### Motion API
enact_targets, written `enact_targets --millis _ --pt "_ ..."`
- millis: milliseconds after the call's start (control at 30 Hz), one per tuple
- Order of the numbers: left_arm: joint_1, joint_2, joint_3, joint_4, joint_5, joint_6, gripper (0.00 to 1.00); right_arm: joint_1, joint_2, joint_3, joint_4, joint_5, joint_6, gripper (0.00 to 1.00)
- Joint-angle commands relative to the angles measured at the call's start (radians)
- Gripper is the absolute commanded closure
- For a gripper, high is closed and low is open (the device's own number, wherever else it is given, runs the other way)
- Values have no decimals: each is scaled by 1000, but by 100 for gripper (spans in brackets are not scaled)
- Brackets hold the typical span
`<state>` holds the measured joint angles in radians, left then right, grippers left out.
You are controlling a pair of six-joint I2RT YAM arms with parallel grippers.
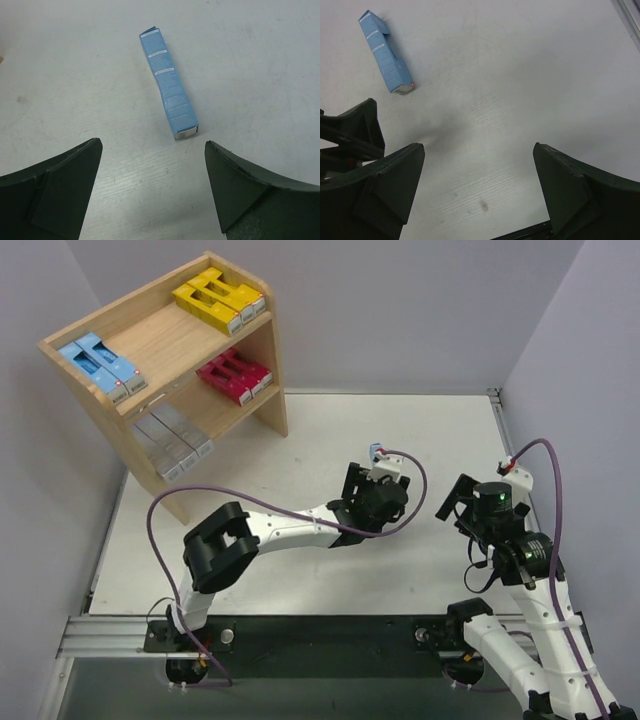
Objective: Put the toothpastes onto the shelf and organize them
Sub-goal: Pick up the toothpaste from the center of the board.
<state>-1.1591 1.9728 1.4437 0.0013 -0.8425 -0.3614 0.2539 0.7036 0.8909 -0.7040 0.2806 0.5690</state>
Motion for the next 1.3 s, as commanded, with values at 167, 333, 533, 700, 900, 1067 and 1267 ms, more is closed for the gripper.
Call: enact_targets --millis 167,333,533,700,900,1067,1267 --pt "9 214 191 111 -29 -70 5 -10 2 6 -55 -29 3 4" --pt "12 328 344 39 -49 -102 5 -10 -6 22 -72 -53 -23 4" --pt "32 435 458 -164 -76 -218 12 -2 -16 17 -78 -81 -46 4" --pt "39 474 483 -193 -56 -271 19 28 -26 16 -77 -61 -78 4" --pt "45 502 489 -188 -53 -290 33 82 -15 25 -75 -11 -126 4" --pt "49 436 422 -164 -50 -304 48 131 19 36 -68 11 -161 4" --pt "50 215 177 -32 -41 -310 59 189 20 39 -49 61 -179 4"
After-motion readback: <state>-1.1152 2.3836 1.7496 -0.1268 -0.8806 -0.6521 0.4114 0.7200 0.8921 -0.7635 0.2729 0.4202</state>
